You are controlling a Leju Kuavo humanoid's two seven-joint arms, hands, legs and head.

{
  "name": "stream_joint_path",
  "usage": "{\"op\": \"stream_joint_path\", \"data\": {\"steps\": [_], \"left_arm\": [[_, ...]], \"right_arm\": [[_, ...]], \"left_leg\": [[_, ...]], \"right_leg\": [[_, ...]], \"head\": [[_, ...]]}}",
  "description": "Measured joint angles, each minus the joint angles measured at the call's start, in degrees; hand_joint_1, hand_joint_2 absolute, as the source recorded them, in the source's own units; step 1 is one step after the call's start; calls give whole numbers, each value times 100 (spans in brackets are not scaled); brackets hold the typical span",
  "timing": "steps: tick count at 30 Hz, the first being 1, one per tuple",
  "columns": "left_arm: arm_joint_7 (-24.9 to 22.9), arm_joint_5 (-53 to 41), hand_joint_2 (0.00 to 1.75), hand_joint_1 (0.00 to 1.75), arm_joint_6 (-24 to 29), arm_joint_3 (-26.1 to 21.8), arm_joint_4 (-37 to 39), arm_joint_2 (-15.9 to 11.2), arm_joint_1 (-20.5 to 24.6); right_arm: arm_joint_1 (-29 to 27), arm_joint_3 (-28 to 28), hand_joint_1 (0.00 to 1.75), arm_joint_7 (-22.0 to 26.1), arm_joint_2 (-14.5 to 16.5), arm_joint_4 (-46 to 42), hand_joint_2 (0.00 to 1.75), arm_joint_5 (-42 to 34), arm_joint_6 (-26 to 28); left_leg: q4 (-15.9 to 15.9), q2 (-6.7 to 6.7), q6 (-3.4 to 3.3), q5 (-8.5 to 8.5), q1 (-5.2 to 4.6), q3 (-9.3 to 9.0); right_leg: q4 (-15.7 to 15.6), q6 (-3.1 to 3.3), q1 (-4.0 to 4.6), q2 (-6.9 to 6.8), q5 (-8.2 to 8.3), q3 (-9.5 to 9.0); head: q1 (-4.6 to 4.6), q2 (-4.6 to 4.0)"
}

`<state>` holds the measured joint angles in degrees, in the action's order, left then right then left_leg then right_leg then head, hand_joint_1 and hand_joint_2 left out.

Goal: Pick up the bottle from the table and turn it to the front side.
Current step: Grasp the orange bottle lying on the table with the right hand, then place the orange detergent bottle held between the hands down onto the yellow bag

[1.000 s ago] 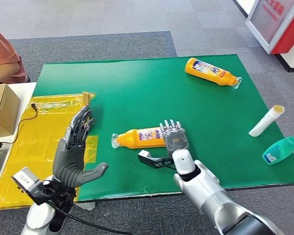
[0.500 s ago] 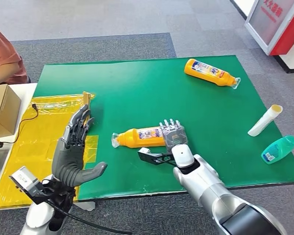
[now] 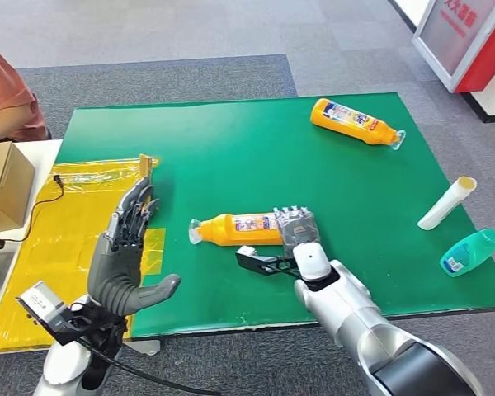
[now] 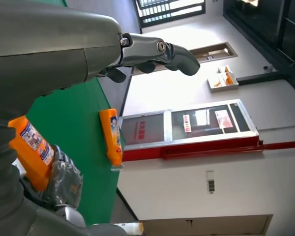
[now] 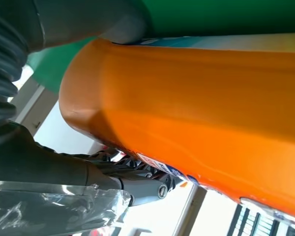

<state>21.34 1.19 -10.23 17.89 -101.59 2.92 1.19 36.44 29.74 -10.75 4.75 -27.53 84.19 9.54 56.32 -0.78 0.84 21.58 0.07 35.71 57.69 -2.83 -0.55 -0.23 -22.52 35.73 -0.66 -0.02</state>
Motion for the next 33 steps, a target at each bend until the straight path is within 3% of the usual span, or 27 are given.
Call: {"op": "stream_joint_path", "data": {"steps": [2,8,11,16,19,25,33], "left_arm": [[-1,2,175,0,-17,1,0,0,0],[25,9,175,0,57,-2,-2,-10,-31],[112,-98,175,0,187,-3,-11,-31,-100],[404,-599,175,0,498,45,-51,-160,-237],[496,-577,175,0,679,86,-89,-226,-326],[547,-241,175,0,965,51,-246,-277,-563],[547,-281,175,0,1272,-10,-413,-299,-726]], "right_arm": [[11,-155,175,276,33,-18,175,-454,-39],[-166,-1062,175,1448,221,-535,175,-2936,-522],[-410,-1473,175,1781,267,-1010,175,-4245,-768],[-1115,-2199,175,2201,299,-2175,175,-7066,-1035],[-1506,-2451,175,2320,251,-2855,175,-8101,-1066],[-2174,-2670,175,2427,107,-4141,175,-9006,-981],[-2778,-2692,175,2679,22,-5248,175,-8813,-610]], "left_leg": [[0,-1,2,1,0,0],[0,2,1,-4,1,7],[0,4,1,-6,1,15],[0,10,-4,3,1,24],[0,10,-5,10,0,25],[0,10,-2,19,0,26],[0,10,1,23,0,27]], "right_leg": [[0,1,0,2,1,1],[1,1,2,-2,0,5],[1,1,2,-4,0,11],[0,-9,1,-9,-12,15],[0,-8,-1,-8,-14,18],[-1,-7,-1,-7,-23,21],[0,-4,0,-8,-26,22]], "head": [[0,0],[1,0],[0,0],[0,0],[0,0],[0,0],[-1,0]]}}
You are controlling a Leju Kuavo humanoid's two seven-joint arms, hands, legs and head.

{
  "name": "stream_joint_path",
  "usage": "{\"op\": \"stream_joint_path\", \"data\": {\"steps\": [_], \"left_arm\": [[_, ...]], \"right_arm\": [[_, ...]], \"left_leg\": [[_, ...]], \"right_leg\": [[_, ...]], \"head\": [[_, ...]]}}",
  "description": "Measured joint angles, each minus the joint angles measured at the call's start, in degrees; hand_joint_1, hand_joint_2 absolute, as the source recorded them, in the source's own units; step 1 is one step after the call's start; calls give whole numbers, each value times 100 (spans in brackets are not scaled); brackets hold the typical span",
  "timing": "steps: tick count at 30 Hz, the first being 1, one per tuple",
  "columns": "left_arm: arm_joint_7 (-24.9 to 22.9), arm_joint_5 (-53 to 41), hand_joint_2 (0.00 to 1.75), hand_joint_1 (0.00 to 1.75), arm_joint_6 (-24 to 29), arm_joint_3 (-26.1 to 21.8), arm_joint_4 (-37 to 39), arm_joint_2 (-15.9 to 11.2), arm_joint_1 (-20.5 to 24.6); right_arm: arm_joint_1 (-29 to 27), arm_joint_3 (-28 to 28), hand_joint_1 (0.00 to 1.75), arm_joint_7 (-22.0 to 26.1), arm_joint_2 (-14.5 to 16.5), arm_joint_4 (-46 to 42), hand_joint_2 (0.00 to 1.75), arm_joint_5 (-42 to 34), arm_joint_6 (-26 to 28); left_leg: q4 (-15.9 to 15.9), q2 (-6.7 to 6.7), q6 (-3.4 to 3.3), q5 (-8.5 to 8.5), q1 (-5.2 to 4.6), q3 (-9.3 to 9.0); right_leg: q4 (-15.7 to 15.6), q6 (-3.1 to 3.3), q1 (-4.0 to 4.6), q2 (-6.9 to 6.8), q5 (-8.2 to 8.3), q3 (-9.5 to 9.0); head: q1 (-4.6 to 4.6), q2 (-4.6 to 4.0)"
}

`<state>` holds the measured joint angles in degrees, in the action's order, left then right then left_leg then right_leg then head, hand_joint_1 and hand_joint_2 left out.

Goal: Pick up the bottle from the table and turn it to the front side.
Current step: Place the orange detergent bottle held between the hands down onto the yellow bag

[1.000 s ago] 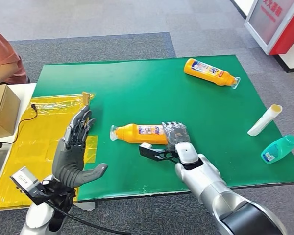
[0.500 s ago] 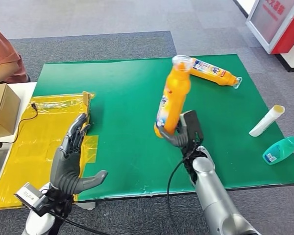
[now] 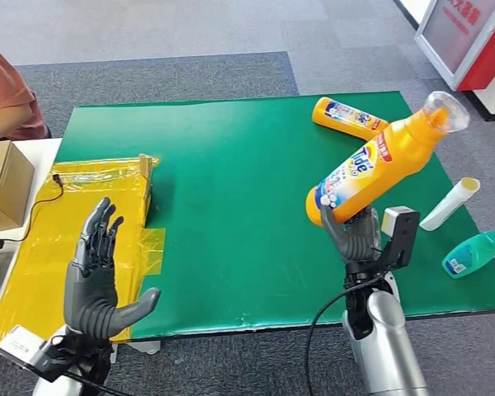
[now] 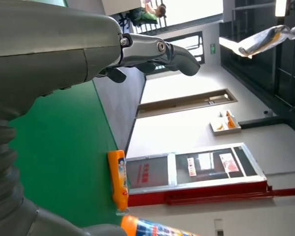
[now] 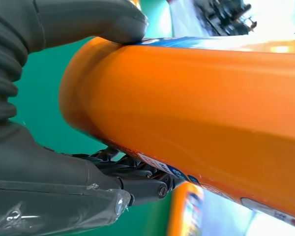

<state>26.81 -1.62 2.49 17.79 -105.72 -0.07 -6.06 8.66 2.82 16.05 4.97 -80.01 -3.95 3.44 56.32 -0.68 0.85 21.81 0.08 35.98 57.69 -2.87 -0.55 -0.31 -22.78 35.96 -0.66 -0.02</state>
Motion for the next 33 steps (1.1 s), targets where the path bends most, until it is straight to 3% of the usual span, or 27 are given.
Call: {"op": "stream_joint_path", "data": {"steps": [4,7,10,14,21,33], "left_arm": [[-295,777,175,0,-427,-113,12,-22,102],[-660,1316,175,0,-994,-204,120,-68,342],[-953,1507,175,0,-1423,-219,348,-104,639],[-1201,1683,175,0,-1745,-105,676,-132,995],[-1351,1617,175,0,-1907,293,1041,-196,1460],[-1268,31,175,0,-1506,905,1152,-402,1985]], "right_arm": [[-281,219,175,502,22,-557,175,869,504],[-389,602,175,786,90,-837,175,2097,1316],[-384,1008,175,905,120,-912,175,3077,1989],[-341,1392,175,902,121,-902,175,3740,2448],[-192,1849,175,690,123,-743,175,4451,2831],[-69,2358,175,281,124,-511,175,5108,2880]], "left_leg": [[0,-2,4,3,0,0],[0,-2,7,0,1,0],[0,-2,8,-3,3,-1],[0,-2,5,-6,3,-1],[0,-2,4,-6,2,0],[0,-2,5,-6,3,0]], "right_leg": [[0,2,1,3,0,3],[1,5,2,4,0,4],[2,6,3,4,1,4],[2,2,2,3,4,3],[2,0,1,4,5,3],[2,2,3,3,3,3]], "head": [[1,0],[1,0],[2,0],[1,0],[1,0],[1,0]]}}
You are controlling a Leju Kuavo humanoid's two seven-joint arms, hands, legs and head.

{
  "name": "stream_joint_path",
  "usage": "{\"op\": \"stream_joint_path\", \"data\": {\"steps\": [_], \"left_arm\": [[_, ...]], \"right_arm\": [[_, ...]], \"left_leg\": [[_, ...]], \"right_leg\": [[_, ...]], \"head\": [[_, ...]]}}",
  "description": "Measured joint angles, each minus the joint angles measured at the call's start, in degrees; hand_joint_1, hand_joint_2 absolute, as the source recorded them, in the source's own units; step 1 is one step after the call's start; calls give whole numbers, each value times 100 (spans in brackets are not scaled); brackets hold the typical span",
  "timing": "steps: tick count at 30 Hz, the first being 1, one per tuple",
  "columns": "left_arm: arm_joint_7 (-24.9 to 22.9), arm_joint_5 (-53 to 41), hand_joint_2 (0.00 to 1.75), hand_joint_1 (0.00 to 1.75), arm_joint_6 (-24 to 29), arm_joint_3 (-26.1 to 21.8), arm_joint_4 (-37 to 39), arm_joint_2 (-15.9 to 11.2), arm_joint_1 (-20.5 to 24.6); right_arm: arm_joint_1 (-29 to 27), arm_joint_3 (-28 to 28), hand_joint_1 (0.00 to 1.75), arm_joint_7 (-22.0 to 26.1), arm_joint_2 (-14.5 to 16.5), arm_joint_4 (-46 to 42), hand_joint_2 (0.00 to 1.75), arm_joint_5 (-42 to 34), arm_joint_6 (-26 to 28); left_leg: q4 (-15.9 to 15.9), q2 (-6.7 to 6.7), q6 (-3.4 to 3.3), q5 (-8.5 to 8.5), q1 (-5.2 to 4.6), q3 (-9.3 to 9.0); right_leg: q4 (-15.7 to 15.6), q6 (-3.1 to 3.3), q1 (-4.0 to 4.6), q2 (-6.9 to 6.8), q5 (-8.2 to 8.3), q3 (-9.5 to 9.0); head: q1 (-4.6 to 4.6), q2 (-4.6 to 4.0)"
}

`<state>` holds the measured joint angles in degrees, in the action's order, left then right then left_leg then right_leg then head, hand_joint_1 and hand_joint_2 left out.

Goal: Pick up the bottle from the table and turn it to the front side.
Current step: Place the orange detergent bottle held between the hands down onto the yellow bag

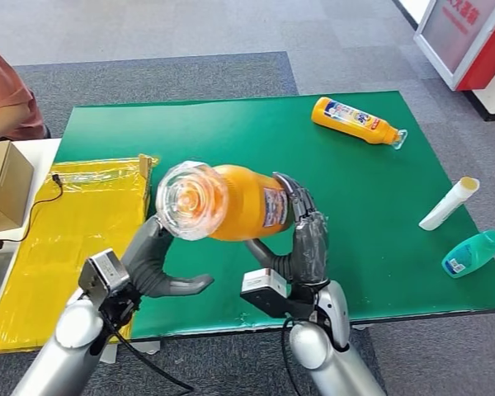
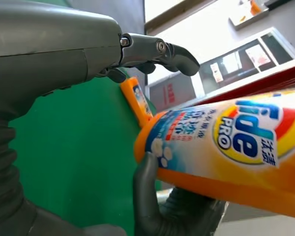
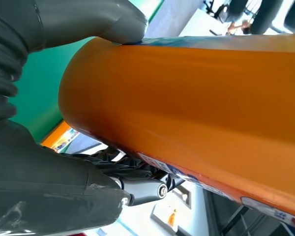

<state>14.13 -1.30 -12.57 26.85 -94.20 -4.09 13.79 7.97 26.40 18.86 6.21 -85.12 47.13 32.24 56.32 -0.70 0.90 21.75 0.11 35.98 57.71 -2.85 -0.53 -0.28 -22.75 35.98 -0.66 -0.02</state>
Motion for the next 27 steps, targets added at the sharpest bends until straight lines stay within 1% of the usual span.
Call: {"op": "stream_joint_path", "data": {"steps": [4,8,13,22,26,27], "left_arm": [[82,-933,175,0,584,173,-116,22,133],[62,-1485,175,0,856,342,-318,89,259],[5,-1677,175,0,930,460,-467,155,417],[-18,-1671,175,0,955,536,-505,188,515],[-33,-1454,175,175,887,555,-505,219,533],[-38,-1370,175,175,850,559,-505,225,535]], "right_arm": [[-15,126,175,-95,4,69,175,104,-76],[-57,223,175,-155,25,161,175,140,-202],[-100,303,175,-170,62,291,175,170,-246],[-97,314,175,-206,103,466,175,177,-280],[-66,310,175,-233,145,624,175,193,-293],[-52,309,175,-235,159,668,175,197,-289]], "left_leg": [[0,0,0,0,0,0],[0,0,0,0,0,0],[0,0,1,0,0,0],[0,0,0,0,0,0],[0,0,0,0,0,0],[0,0,0,0,0,0]], "right_leg": [[0,0,0,0,0,0],[0,0,0,0,0,0],[0,0,0,0,0,1],[0,0,0,0,0,0],[0,0,0,0,0,1],[0,0,0,1,0,1]], "head": [[0,0],[0,0],[1,0],[1,0],[-1,0],[-1,0]]}}
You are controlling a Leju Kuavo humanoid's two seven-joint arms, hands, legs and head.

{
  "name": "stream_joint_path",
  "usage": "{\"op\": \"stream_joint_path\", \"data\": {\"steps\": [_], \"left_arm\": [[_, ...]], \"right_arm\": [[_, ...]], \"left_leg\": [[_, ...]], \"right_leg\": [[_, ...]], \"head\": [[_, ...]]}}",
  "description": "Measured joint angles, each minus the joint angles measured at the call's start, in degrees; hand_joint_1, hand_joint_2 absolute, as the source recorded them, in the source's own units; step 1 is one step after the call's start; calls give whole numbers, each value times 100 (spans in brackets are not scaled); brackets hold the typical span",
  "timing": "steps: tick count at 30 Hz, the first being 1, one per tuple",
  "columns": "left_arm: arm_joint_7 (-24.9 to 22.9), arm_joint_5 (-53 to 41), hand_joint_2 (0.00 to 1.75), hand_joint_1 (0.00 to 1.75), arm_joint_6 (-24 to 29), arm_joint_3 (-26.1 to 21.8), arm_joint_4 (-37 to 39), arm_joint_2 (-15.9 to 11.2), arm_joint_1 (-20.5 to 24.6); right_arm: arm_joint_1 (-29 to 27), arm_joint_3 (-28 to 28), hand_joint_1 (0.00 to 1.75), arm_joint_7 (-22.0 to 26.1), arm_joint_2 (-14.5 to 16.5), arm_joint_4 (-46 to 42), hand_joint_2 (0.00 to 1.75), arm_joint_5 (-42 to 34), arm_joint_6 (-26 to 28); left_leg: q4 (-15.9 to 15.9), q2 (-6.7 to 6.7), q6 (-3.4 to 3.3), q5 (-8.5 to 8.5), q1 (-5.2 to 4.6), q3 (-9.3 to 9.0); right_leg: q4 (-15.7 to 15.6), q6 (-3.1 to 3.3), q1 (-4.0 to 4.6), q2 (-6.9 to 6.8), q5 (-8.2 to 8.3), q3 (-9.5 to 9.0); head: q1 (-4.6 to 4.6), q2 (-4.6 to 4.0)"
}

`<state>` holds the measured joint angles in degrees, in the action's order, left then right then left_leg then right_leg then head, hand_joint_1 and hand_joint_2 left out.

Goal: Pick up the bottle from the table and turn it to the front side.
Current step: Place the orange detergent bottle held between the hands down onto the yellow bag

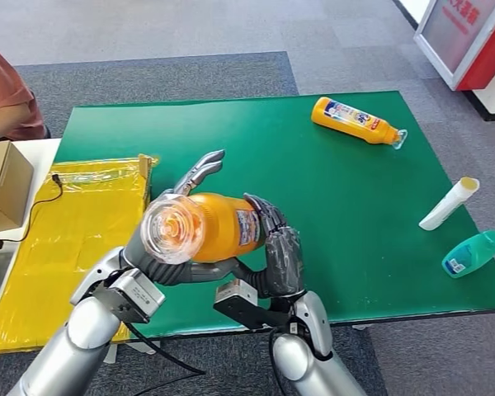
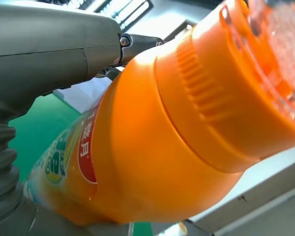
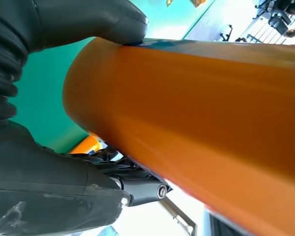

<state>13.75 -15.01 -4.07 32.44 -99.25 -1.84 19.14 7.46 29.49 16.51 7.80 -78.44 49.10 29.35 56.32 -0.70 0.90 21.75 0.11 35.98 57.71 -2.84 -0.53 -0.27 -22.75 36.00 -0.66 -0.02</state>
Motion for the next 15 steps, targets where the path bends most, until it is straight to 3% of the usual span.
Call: {"op": "stream_joint_path", "data": {"steps": [10,11,14,15], "left_arm": [[0,520,175,175,-10,-16,4,2,-64],[5,536,175,175,3,-22,4,2,-74],[11,601,175,175,84,-61,4,6,-141],[19,630,175,175,125,-84,4,15,-169]], "right_arm": [[63,-20,175,-48,68,212,175,1,52],[58,-19,167,-50,72,219,175,-1,49],[43,-15,37,-61,79,227,175,-8,37],[33,-15,1,-71,80,229,175,-13,31]], "left_leg": [[0,-1,0,0,0,0],[0,-1,0,0,0,0],[0,-1,1,0,0,0],[0,-1,1,1,0,0]], "right_leg": [[0,0,0,0,-1,1],[0,0,0,0,-1,1],[0,0,0,1,-1,1],[0,0,0,0,-1,1]], "head": [[1,0],[1,0],[1,0],[1,0]]}}
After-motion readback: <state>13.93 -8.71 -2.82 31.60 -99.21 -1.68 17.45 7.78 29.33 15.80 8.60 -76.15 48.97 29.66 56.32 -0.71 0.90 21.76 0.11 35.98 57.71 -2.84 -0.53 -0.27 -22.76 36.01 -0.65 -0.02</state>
